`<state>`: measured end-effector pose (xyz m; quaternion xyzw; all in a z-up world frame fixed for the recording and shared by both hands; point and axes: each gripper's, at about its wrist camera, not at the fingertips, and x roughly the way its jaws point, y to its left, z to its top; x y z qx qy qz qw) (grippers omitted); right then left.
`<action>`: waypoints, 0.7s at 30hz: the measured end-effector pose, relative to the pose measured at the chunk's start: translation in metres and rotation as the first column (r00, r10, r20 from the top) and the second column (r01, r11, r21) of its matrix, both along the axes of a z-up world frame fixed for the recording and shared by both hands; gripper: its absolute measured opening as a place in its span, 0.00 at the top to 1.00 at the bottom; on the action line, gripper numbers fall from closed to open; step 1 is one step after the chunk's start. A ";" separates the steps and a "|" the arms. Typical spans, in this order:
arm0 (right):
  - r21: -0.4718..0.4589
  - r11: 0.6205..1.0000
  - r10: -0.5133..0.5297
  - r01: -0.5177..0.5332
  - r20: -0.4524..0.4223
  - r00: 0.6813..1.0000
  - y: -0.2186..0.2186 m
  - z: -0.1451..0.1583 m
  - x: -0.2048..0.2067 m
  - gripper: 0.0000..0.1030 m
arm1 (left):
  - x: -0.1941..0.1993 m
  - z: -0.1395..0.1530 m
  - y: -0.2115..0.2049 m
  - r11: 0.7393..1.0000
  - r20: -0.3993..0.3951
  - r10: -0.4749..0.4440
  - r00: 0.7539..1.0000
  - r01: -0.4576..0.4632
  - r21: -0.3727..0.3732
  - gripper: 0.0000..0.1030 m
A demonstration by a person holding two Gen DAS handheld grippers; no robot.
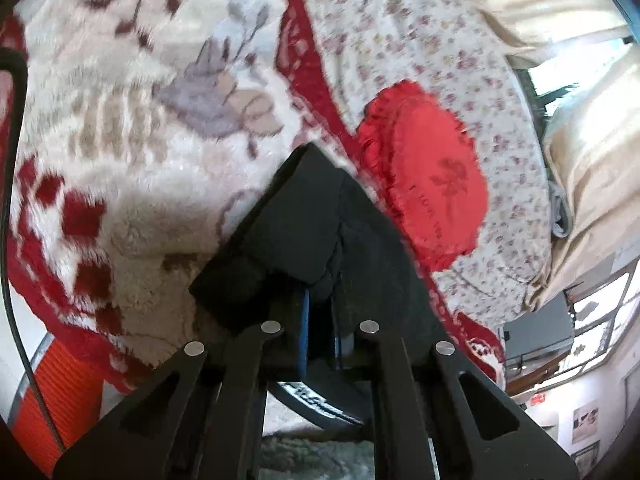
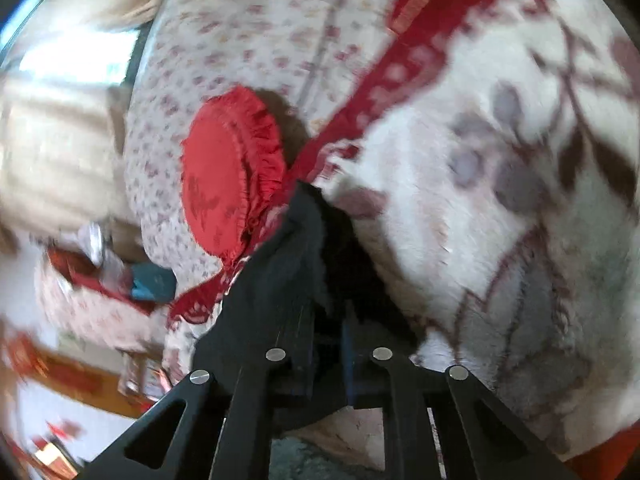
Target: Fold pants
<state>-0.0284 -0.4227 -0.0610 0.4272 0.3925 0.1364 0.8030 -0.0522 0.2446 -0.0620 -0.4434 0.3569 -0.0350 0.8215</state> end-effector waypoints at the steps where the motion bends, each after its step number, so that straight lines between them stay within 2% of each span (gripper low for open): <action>1: -0.003 1.000 -0.006 0.006 0.017 1.000 -0.002 0.007 -0.003 0.92 | -0.003 0.005 0.002 1.000 0.014 0.000 1.000 0.000 -0.001 0.93; 4: -0.007 1.000 -0.005 0.005 0.031 1.000 -0.007 0.018 -0.009 0.93 | -0.014 0.011 0.009 1.000 0.030 0.004 1.000 -0.004 0.005 0.93; 7: -0.037 0.999 0.008 -0.009 -0.031 0.999 -0.008 0.002 -0.008 0.93 | -0.015 -0.014 0.007 1.000 -0.062 -0.001 0.998 0.002 0.021 0.93; 10: -0.050 0.999 0.007 -0.011 -0.079 0.997 -0.004 -0.016 -0.008 0.93 | -0.016 -0.030 0.000 0.999 -0.101 -0.021 0.995 0.025 0.039 0.93; 13: -0.048 0.999 0.000 -0.005 -0.101 0.995 -0.006 -0.025 -0.007 0.93 | -0.013 -0.031 -0.002 0.996 -0.108 -0.033 0.994 0.041 0.073 0.93; 17: -0.056 0.998 -0.003 -0.003 -0.096 0.995 -0.007 -0.023 -0.007 0.93 | -0.018 -0.020 -0.002 0.993 -0.086 -0.017 0.996 0.027 0.119 0.93; 19: -0.083 0.996 0.002 -0.008 -0.071 0.997 -0.006 -0.017 -0.008 0.93 | -0.024 -0.016 -0.003 0.991 -0.062 -0.005 0.998 0.013 0.133 0.93; 21: -0.108 0.994 0.011 -0.021 -0.088 0.996 -0.004 -0.020 -0.008 0.93 | -0.022 -0.023 -0.004 0.990 -0.085 0.002 0.996 0.010 0.138 0.93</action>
